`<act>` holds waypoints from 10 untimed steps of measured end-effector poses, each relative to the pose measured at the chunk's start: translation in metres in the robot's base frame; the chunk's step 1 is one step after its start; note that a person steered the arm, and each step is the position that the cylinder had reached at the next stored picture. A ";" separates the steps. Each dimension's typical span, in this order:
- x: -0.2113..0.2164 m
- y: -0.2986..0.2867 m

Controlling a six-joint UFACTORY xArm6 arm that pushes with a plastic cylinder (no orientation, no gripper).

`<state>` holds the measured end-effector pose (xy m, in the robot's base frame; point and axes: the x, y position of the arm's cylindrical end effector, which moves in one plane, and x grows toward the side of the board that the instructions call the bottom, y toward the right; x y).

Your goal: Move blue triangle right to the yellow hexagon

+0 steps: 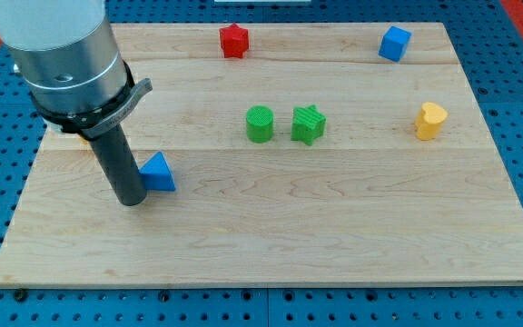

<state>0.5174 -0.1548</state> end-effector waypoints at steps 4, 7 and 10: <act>-0.039 -0.013; -0.045 0.013; -0.018 0.035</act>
<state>0.4996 -0.1199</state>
